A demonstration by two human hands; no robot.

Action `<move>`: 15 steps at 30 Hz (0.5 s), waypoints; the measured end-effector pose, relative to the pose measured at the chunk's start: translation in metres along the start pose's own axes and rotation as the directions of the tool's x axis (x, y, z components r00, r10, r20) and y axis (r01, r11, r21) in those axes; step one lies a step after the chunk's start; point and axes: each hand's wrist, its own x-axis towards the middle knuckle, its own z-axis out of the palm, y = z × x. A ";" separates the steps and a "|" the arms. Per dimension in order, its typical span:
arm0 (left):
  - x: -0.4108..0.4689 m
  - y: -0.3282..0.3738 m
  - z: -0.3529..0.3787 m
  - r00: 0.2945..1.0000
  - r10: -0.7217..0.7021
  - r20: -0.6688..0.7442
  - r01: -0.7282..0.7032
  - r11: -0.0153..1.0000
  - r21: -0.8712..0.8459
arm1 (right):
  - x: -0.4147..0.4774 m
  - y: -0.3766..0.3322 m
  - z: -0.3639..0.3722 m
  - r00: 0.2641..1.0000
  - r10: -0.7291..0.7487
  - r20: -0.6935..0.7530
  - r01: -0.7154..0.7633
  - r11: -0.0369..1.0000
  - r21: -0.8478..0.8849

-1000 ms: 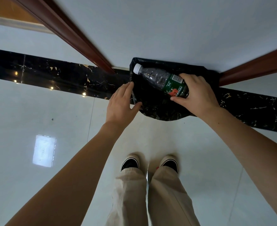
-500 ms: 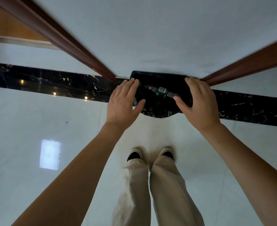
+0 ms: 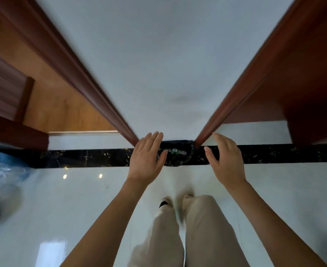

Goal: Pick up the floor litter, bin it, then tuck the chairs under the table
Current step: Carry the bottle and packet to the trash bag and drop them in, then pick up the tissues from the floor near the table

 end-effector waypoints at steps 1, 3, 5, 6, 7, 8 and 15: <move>-0.008 0.010 -0.016 1.000 0.023 -0.004 -0.023 1.000 0.005 | -0.009 -0.010 -0.018 1.000 0.003 -0.023 -0.003 1.000 -0.005; -0.023 0.026 -0.041 0.998 0.067 -0.006 -0.067 0.998 0.012 | -0.029 -0.026 -0.048 0.999 0.009 -0.049 -0.010 1.000 -0.021; -0.038 0.040 -0.058 0.993 0.120 0.002 -0.120 0.993 0.011 | -0.052 -0.037 -0.071 0.998 0.010 -0.069 -0.014 0.999 -0.048; -0.045 0.046 -0.063 0.990 0.144 0.006 -0.144 0.989 0.011 | -0.065 -0.040 -0.079 0.997 0.015 -0.072 -0.019 0.998 -0.066; -0.052 0.051 -0.066 0.986 0.167 0.016 -0.167 0.986 0.010 | -0.079 -0.042 -0.085 0.997 0.029 -0.072 -0.035 0.996 -0.081; -0.059 0.058 -0.068 0.981 0.190 0.027 -0.190 0.982 0.006 | -0.092 -0.042 -0.091 0.996 0.050 -0.076 -0.056 0.994 -0.090; -0.064 0.124 -0.057 0.914 0.384 0.131 -0.383 0.923 -0.028 | -0.178 -0.004 -0.141 0.937 0.288 -0.198 -0.311 0.945 -0.098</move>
